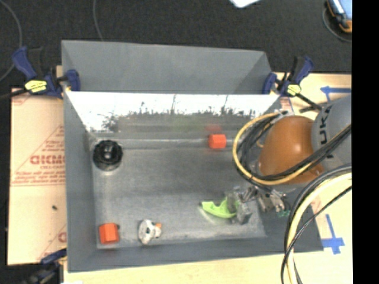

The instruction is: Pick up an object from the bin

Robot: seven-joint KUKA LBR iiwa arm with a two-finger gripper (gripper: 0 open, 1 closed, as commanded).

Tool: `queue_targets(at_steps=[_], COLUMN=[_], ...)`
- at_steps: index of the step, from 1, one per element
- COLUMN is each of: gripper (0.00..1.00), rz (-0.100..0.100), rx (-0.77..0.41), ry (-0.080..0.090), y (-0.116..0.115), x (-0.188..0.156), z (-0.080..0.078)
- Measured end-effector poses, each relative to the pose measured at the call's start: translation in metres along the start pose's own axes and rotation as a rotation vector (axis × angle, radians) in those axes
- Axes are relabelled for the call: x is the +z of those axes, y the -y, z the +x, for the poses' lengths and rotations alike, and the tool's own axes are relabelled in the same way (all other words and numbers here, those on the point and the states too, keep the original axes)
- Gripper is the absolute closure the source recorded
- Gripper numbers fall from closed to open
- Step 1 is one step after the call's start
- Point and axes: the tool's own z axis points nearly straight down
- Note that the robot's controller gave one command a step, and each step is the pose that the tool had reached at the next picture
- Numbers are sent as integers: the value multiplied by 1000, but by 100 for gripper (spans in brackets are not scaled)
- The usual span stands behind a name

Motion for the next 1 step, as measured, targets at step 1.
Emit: queue_targets(at_steps=[1], gripper=[100], rz=[-2], rx=[0], ry=[-3], y=[0], x=[-3], z=[1])
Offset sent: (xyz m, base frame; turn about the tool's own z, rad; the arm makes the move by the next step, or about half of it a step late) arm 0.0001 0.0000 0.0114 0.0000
